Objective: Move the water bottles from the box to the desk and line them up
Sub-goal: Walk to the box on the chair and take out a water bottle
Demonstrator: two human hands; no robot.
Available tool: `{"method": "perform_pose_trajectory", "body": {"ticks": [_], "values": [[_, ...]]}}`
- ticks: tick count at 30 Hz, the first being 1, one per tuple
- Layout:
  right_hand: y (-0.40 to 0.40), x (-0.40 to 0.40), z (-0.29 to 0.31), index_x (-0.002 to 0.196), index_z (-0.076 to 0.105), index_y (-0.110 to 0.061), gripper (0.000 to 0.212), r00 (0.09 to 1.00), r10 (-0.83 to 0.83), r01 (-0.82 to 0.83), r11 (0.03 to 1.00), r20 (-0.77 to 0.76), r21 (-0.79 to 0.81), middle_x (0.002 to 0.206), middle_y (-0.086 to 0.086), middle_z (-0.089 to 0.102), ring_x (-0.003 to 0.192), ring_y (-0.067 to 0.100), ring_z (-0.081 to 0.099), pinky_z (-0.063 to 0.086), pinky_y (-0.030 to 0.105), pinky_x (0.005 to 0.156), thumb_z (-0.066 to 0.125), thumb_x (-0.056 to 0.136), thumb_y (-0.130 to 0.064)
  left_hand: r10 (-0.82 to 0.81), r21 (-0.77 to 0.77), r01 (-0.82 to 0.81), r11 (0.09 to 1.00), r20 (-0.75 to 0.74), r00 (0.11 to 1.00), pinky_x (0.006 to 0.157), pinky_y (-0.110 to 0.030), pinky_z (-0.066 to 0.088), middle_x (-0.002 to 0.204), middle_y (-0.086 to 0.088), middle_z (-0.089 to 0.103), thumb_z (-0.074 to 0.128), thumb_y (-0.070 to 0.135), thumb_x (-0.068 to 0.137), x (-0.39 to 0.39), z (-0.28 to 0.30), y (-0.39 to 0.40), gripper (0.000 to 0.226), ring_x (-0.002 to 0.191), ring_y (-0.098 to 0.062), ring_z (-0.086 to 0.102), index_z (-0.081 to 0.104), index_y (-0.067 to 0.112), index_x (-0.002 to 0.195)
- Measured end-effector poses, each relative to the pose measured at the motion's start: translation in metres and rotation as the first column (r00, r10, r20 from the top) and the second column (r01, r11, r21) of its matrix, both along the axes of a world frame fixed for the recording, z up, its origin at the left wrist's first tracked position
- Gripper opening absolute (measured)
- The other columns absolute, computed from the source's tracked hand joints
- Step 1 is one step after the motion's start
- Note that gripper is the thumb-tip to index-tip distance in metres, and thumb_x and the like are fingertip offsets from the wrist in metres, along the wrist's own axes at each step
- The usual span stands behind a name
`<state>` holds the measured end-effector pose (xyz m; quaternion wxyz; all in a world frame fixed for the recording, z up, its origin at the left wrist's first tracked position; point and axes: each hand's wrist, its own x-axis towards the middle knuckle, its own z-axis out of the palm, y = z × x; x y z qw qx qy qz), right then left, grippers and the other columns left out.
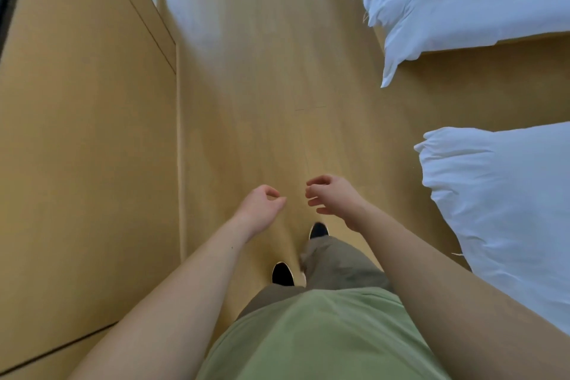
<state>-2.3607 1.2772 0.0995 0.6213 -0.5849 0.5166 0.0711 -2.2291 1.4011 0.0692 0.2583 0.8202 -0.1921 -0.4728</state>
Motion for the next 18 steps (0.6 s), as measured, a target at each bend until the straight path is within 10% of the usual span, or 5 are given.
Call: {"method": "perform_pose_trajectory", "body": {"ticks": [18], "values": [[-0.261, 0.138, -0.011, 0.116, 0.062, -0.016, 0.021, 0.999, -0.024, 0.024, 1.000, 0.020, 0.020, 0.109, 0.004, 0.069, 0.098, 0.017, 0.068, 0.057, 0.036, 0.090, 0.058, 0.095, -0.019, -0.055, 0.054, 0.053, 0.997, 0.025, 0.998, 0.068, -0.028, 0.047, 0.110, 0.001, 0.067, 0.058, 0.043, 0.097, 0.148, 0.005, -0.261, 0.029, 0.093, -0.014, 0.065, 0.060, 0.025, 0.121]]}}
